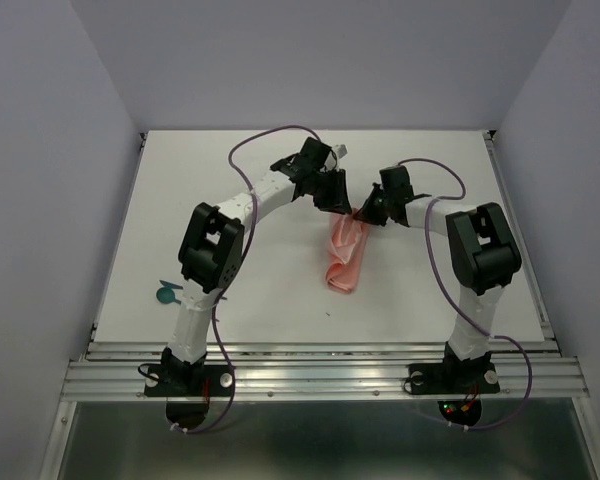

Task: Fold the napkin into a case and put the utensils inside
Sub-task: Fold the 2/3-rectangle-folded napkin at the center of the board.

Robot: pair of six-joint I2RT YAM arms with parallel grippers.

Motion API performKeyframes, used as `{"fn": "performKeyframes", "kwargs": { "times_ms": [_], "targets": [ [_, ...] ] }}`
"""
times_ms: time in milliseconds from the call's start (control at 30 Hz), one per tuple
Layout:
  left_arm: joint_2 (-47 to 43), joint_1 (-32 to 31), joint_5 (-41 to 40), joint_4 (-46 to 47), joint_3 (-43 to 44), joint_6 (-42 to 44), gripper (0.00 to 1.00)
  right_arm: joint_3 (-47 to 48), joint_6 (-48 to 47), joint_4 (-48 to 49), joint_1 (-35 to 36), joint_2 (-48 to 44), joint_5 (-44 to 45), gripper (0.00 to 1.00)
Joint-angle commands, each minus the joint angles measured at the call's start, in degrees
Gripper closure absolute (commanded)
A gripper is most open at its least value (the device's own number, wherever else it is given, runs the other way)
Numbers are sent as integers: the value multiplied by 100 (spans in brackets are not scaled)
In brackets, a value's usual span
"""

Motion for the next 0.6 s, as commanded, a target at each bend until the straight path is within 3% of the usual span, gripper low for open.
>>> {"fn": "performKeyframes", "kwargs": {
  "times_ms": [0, 100, 267, 367, 567],
  "targets": [
    [-223, -66, -162, 93, -11, 49, 66, -171, -62, -376, -41, -69, 88, 99],
    [-425, -84, -575, 189, -151, 58, 59, -189, -71, -367, -41, -78, 79, 99],
    [-724, -92, -1015, 225, -319, 171, 39, -180, -80, -367, -41, -69, 79, 99],
    [-549, -92, -1094, -56, -152, 295, 39, -163, -71, -359, -41, -51, 53, 99],
    [-303, -171, -1024, -241, -3, 374, 48, -154, -62, -367, -41, -43, 53, 99]
  ]
}}
